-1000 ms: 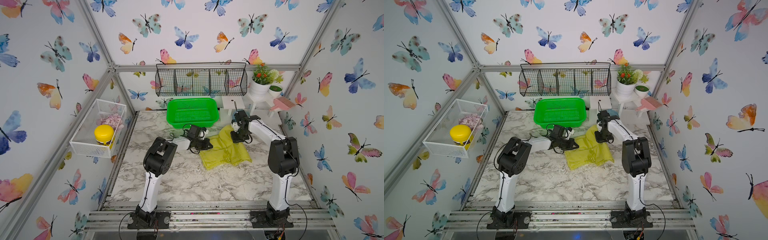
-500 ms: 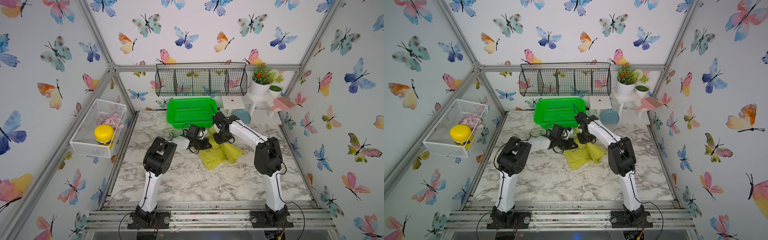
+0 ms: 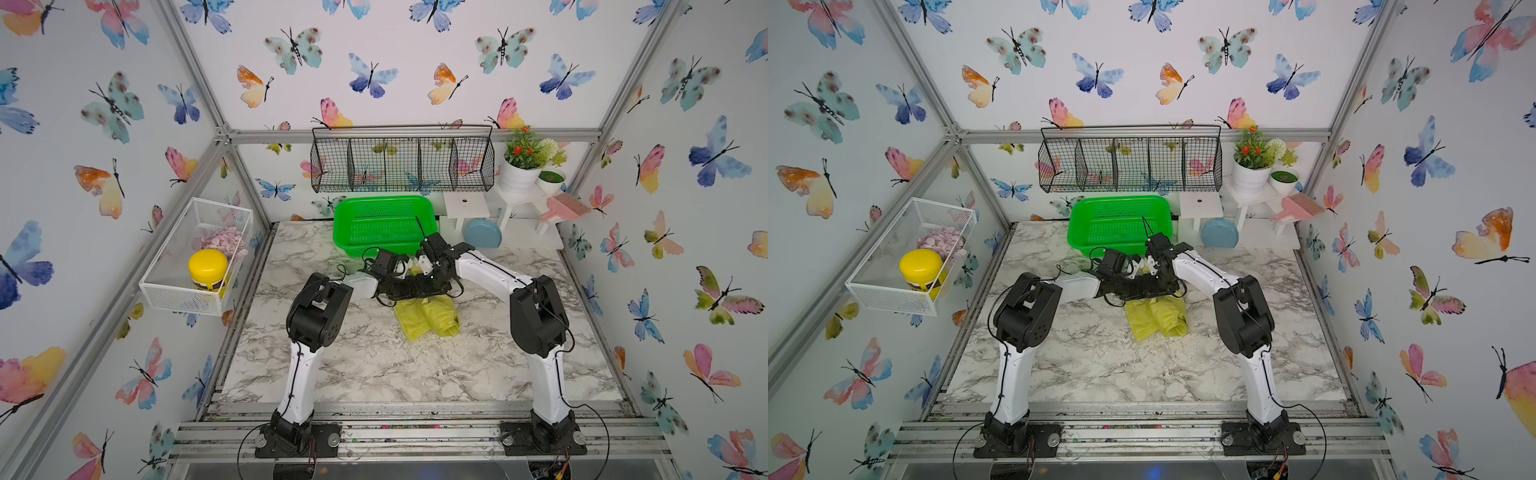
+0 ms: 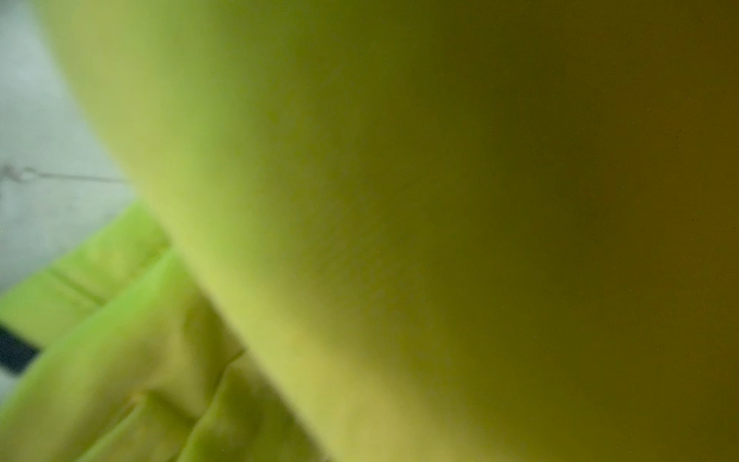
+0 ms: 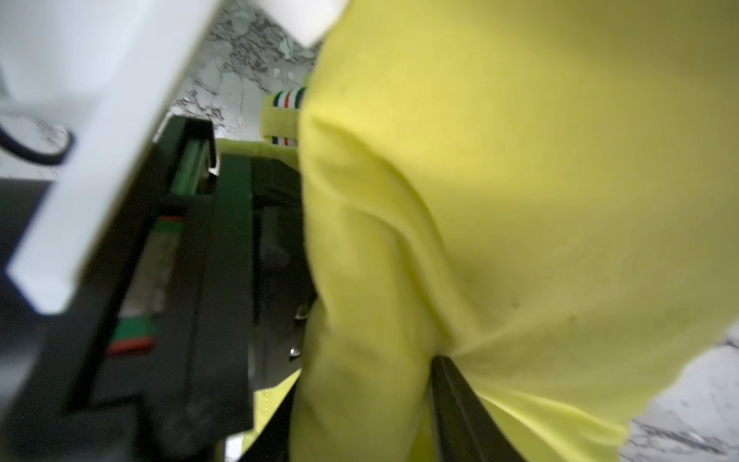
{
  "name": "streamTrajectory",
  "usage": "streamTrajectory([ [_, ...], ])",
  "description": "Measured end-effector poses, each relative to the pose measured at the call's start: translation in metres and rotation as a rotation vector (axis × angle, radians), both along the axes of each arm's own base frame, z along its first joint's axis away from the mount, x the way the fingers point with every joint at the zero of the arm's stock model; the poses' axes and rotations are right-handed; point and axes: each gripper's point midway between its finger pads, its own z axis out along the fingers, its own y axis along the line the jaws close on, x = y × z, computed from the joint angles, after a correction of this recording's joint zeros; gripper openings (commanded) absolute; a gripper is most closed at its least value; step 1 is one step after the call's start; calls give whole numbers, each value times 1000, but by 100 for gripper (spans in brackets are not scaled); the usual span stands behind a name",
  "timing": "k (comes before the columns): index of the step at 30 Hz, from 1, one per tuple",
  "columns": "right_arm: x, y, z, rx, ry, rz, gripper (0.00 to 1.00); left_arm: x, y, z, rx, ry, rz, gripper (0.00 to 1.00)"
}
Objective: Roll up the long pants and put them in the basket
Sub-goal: Roll the long pant at the center of the board.
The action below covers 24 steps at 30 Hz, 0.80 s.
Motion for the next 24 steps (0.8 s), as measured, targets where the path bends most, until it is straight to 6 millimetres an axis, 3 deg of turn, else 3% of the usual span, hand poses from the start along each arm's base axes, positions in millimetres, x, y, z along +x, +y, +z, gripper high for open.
streamTrajectory([
  [3,-8,11,-3,80,22,10,45,-4,18,2,53,-23,62,0],
  [7,-17,27,-10,173,49,41,45,-9,57,12,153,-72,187,0],
  [13,-22,44,-11,262,72,76,45,-10,124,61,239,-230,414,0],
  [16,-23,48,-10,282,81,81,45,-5,135,71,247,-260,458,0],
  [20,-23,50,-10,289,88,85,40,-17,138,41,276,-190,451,0],
  [24,-23,52,-11,293,93,90,30,-47,144,4,308,-80,443,0],
])
